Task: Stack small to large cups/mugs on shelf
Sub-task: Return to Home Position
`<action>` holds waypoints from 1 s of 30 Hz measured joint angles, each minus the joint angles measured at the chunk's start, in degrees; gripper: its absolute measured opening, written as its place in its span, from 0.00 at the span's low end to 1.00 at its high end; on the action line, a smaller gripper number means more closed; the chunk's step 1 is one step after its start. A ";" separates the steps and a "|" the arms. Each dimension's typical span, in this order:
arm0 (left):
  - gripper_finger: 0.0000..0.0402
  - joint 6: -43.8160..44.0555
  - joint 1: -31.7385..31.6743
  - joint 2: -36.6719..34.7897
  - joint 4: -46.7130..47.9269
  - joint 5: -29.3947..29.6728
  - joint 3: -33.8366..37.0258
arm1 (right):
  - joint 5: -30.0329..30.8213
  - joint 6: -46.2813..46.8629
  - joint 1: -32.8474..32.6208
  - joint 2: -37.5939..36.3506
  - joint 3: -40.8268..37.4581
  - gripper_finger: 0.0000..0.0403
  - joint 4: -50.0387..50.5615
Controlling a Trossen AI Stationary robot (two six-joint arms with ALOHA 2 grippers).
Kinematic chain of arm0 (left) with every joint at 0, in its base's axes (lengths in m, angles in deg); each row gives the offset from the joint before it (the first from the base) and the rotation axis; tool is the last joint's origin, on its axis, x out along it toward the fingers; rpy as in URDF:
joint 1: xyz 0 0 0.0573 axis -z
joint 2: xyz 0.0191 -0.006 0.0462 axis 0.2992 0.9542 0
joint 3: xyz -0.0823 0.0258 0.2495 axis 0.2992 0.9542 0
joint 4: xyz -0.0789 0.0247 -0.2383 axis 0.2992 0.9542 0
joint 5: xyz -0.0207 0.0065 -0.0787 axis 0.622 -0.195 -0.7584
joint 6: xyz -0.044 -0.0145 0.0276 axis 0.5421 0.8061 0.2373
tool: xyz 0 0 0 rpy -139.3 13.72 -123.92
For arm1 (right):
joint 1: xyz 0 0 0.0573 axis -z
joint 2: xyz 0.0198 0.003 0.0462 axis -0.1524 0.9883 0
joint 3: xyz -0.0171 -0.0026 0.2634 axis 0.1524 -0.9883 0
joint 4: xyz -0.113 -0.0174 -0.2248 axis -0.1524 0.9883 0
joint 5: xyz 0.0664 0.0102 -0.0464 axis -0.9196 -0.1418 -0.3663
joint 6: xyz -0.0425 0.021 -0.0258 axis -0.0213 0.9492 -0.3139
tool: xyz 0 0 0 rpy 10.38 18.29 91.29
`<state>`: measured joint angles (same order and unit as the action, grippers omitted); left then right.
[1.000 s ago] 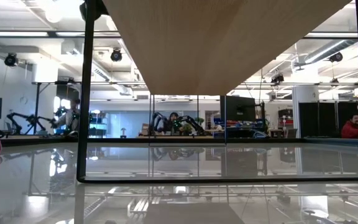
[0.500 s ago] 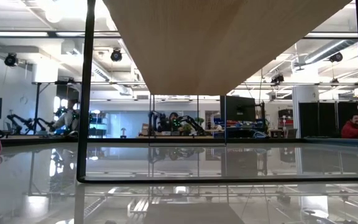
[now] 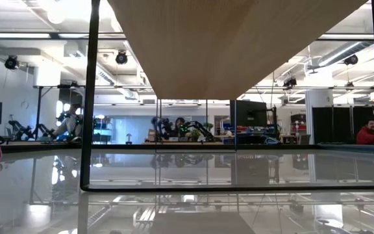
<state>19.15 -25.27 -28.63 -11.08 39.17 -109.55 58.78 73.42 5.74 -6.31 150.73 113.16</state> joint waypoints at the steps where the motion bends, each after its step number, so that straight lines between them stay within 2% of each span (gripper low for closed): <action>1: 0.29 0.20 0.00 -1.61 -1.10 0.05 1.45 | -0.05 0.03 0.50 -2.62 -4.06 0.22 -2.80; 5: 0.29 0.31 0.02 -7.34 -6.29 1.21 7.30 | -0.17 2.48 1.26 -13.90 -19.68 0.22 -15.73; 9: 0.29 -0.94 0.02 -15.46 -5.65 1.80 12.63 | -0.64 2.74 1.26 -24.03 -34.11 0.22 -29.22; 17: 0.29 -2.83 0.02 -31.29 -6.37 6.04 24.93 | -0.73 0.07 1.26 -38.47 -57.29 0.22 -50.30; 21: 0.29 -2.51 0.02 -38.08 -6.43 6.94 30.01 | -0.17 -0.04 1.37 -44.26 -65.93 0.22 -55.50; 23: 0.29 -2.43 0.02 -40.92 -6.48 7.38 32.41 | 2.14 -0.05 1.29 -47.23 -69.15 0.22 -55.92; 26: 0.29 0.68 0.00 -40.69 -4.28 7.53 35.77 | 4.09 -0.15 1.32 -51.77 -73.71 0.23 -55.51; 30: 0.29 3.44 -0.02 -39.72 -6.85 7.44 38.83 | 4.00 -0.43 1.27 -58.69 -79.50 0.21 -55.68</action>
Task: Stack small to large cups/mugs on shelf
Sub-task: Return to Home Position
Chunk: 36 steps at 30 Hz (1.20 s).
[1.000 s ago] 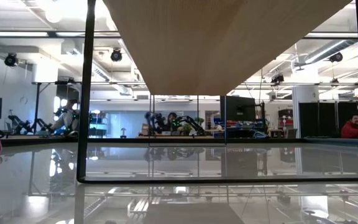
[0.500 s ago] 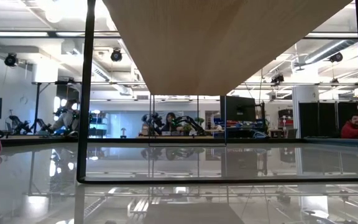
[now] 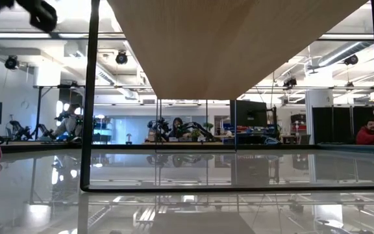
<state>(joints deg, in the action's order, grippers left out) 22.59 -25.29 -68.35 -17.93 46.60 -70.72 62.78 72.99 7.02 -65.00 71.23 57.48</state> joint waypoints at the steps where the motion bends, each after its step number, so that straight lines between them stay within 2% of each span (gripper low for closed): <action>1: 0.29 0.10 0.00 -0.46 0.18 0.02 1.07 | 0.07 0.29 0.05 -2.18 -1.59 0.21 0.02; 5: 0.29 -0.01 0.00 -1.06 -4.37 0.93 4.53 | 0.40 1.92 0.05 -11.55 -8.48 0.21 -0.21; 9: 0.29 -0.05 0.00 -0.57 -5.46 1.62 6.74 | 3.40 3.39 0.09 -20.97 -14.51 0.21 -0.50; 14: 0.29 4.35 -0.02 -0.91 -6.21 1.65 11.08 | 3.40 2.09 0.31 -20.02 -18.16 0.20 -5.90; 18: 0.29 7.94 -0.04 -1.10 -7.05 1.91 15.71 | 4.65 1.96 0.38 -21.21 -21.86 0.20 -6.52; 20: 0.29 10.43 -0.12 -1.13 -6.86 2.97 18.11 | 4.75 2.11 0.45 -21.24 -24.00 0.20 -10.85; 23: 0.29 12.07 -0.33 -0.66 -2.14 4.24 18.24 | 5.48 3.12 0.64 -21.08 -26.32 0.21 -11.09; 27: 0.29 11.70 -1.38 -0.80 -2.05 4.82 18.26 | 8.82 2.97 1.06 -21.26 -26.24 0.21 -11.00; 36: 0.29 13.40 -2.45 -0.36 -2.00 4.83 18.31 | 9.12 2.95 1.93 -21.17 -26.25 0.19 -10.37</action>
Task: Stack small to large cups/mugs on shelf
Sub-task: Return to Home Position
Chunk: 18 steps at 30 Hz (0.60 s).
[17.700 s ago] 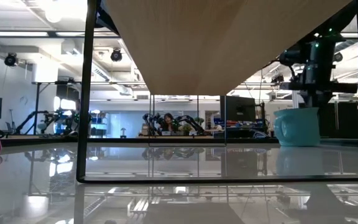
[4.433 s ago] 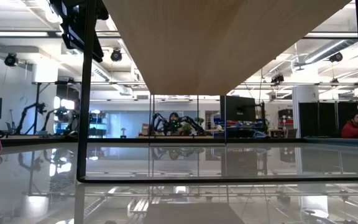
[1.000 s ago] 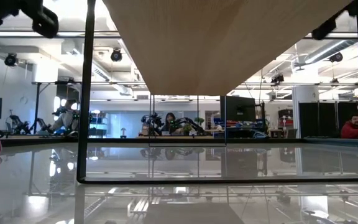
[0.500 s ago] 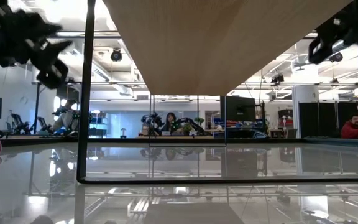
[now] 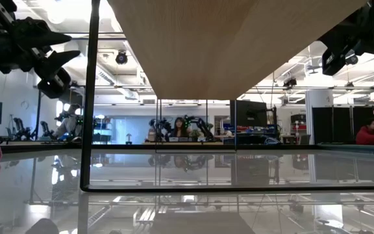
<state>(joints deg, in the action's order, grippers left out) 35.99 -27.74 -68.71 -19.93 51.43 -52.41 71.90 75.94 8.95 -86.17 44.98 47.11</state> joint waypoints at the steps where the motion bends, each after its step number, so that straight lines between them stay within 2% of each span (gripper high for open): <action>1: 0.29 0.19 0.00 0.21 0.03 -0.01 0.00 | -0.01 -0.01 0.00 -0.02 0.00 0.19 0.23; 7: 0.29 0.18 0.00 1.44 0.04 -0.01 0.04 | 0.21 0.10 0.00 0.51 0.00 0.20 5.07; 18: 0.29 0.17 0.00 1.77 -0.11 -0.05 0.11 | 0.63 0.49 -0.02 3.05 0.00 0.19 5.11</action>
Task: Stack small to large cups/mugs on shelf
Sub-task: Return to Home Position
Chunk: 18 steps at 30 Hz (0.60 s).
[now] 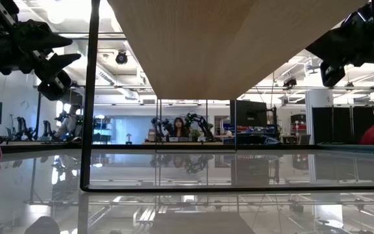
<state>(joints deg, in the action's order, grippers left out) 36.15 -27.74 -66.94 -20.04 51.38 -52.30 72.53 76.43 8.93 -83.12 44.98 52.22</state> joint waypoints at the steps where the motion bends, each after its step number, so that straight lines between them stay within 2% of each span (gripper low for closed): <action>1: 0.29 -0.01 0.00 0.00 -0.02 0.00 0.00 | 0.00 0.00 0.00 0.05 0.00 0.19 0.05; 18: 0.29 -0.02 0.00 0.02 -0.29 0.00 0.04 | -0.02 0.01 0.00 0.03 0.00 0.18 0.13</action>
<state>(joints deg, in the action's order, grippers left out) 36.13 -27.74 -66.92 -20.33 51.38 -52.26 72.50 76.43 8.93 -83.09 44.98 52.35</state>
